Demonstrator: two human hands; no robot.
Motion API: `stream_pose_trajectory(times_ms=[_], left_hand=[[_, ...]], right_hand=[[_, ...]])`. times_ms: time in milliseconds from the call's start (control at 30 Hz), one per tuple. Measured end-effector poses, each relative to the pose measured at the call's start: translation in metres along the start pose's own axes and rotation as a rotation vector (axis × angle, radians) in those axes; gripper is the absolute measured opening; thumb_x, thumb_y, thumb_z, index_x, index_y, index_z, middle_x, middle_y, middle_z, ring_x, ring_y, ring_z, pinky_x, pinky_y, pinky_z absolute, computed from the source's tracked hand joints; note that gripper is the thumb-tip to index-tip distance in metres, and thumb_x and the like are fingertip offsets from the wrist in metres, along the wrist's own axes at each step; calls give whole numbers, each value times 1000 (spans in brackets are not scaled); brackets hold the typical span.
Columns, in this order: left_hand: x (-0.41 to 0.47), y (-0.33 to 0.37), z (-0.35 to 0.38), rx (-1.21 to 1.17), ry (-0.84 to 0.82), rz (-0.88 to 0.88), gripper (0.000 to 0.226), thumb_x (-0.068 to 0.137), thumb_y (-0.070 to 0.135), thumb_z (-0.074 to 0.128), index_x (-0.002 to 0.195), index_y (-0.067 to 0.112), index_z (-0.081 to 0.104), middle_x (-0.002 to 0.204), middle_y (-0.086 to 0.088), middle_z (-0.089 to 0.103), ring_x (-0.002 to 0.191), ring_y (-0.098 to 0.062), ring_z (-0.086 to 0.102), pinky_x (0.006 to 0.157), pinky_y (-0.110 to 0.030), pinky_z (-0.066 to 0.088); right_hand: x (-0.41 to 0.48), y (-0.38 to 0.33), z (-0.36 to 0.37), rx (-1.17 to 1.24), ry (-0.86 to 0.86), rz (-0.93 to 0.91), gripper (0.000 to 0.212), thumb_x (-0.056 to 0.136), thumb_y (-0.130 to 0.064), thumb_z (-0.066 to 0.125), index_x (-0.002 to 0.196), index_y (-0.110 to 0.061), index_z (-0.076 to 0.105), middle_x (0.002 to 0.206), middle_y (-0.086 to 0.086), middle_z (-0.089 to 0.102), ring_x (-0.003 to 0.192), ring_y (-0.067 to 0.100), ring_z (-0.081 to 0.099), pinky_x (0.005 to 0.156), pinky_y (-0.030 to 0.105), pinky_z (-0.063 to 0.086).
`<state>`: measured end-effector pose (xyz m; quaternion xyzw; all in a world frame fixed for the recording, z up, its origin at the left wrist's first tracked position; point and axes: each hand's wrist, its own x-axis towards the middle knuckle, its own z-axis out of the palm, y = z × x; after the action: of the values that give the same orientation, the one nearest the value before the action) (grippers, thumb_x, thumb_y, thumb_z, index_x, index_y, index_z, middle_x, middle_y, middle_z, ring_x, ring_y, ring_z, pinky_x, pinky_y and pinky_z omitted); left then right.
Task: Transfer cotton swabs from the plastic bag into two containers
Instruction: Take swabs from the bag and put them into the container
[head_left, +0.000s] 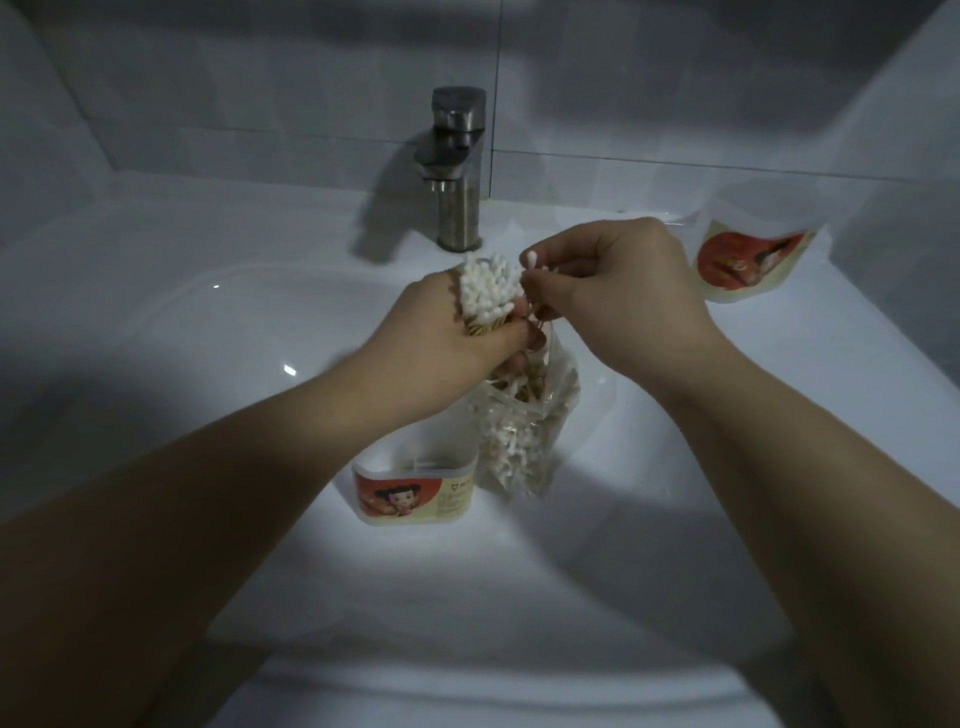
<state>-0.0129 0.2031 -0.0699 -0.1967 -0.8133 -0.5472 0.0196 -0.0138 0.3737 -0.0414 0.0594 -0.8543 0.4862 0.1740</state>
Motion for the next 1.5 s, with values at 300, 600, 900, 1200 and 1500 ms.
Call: stream_pose_trajectory(times_ms=[300,600,900,1200,1500], left_hand=[[8,-1,-7,-126,246,6,9,101,22,65,92,21,68,63,6,66,59,-8,61,62,-18,51],[3,0,-8,-24,64,64,6,95,22,72,90,17,73,83,5,74,83,-8,71,73,-25,56],[3,0,-9,-45,78,24,7,90,6,72,86,9,69,84,-7,73,84,-21,73,79,-44,62],[6,-4,-3,-178,139,-31,7,97,3,63,100,9,64,81,-8,72,66,-10,67,65,-19,56],[5,-8,-3,-65,109,-30,16,100,31,65,88,21,70,78,7,73,78,-8,70,76,-28,56]], right_hand=[[5,2,-7,224,8,65,8,82,-10,81,86,-16,78,72,4,77,66,20,75,76,41,64],[1,-4,-7,386,-128,66,9,83,2,78,91,0,76,80,17,76,74,27,76,69,28,61],[-1,-4,-7,341,-194,70,17,83,0,80,99,-2,75,81,16,77,74,25,77,73,27,62],[4,4,-10,213,-132,87,18,82,-8,80,99,-14,76,76,6,77,72,19,77,80,35,64],[3,-2,-10,397,-93,33,17,81,0,79,93,-11,75,80,12,77,70,22,75,72,26,60]])
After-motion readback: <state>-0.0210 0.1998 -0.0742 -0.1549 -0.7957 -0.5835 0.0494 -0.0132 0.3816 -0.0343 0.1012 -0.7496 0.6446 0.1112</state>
